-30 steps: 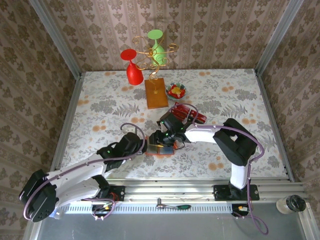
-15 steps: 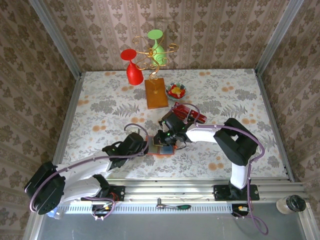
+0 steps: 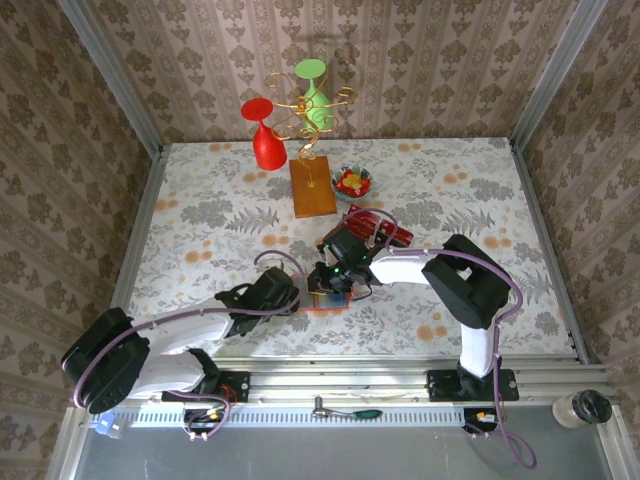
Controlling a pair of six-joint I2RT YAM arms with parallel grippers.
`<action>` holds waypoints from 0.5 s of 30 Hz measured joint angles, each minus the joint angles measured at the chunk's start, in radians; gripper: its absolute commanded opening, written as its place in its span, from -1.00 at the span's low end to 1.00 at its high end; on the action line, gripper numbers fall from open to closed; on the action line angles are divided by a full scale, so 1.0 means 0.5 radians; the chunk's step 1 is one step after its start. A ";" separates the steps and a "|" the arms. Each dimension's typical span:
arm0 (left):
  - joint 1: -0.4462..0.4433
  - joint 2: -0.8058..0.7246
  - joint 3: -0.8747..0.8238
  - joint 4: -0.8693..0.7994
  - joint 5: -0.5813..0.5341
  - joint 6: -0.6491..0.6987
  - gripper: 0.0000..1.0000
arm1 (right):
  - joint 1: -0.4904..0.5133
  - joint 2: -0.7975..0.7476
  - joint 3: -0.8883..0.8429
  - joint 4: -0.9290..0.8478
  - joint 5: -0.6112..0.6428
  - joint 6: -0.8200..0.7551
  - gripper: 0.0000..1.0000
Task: Put the credit cards into the card holder
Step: Turn over the card slot in the card holder.
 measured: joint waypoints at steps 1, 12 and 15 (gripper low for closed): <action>-0.007 0.022 0.000 0.008 0.000 0.000 0.32 | 0.000 0.000 0.000 0.001 0.000 0.000 -0.71; -0.086 0.150 0.018 0.026 -0.117 -0.056 0.28 | -0.010 -0.006 0.049 -0.095 0.005 -0.034 -0.68; -0.099 0.153 0.019 0.026 -0.131 -0.076 0.27 | -0.014 -0.008 0.106 -0.187 0.048 -0.091 -0.71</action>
